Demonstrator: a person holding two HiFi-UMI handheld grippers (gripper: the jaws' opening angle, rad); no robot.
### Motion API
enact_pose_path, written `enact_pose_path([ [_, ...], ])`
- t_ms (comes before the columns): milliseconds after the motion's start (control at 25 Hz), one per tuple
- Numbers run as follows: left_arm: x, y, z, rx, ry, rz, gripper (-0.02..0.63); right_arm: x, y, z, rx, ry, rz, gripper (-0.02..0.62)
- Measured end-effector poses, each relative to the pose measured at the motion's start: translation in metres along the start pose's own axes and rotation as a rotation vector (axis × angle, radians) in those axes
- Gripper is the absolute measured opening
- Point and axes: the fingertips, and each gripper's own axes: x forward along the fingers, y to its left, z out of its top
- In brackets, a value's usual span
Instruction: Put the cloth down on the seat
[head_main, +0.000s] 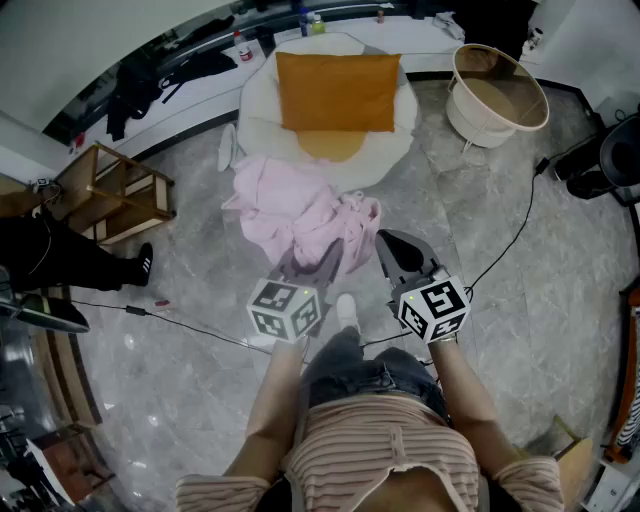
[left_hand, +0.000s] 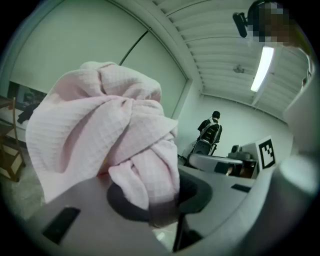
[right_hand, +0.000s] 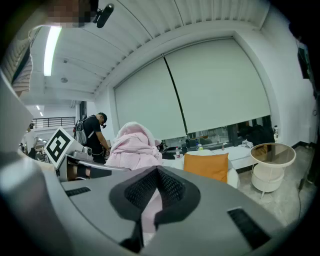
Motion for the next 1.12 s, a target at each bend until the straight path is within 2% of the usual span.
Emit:
enact_pose_path([
  [360,0.005,0.014,-0.003,0.002,0.004,0.018,0.100,0.014,-0.005,-0.009,0.000,0.006,-0.012,0.008],
  [640,0.004,0.032,0.003,0.004,-0.001,0.026,0.100,0.027,-0.013,-0.014,0.050,0.013,-0.019,0.008],
  [1120,0.014,0.057,0.034,0.017,-0.022,0.015,0.100,0.034,-0.068,0.007,0.134,-0.005,-0.174,0.009],
])
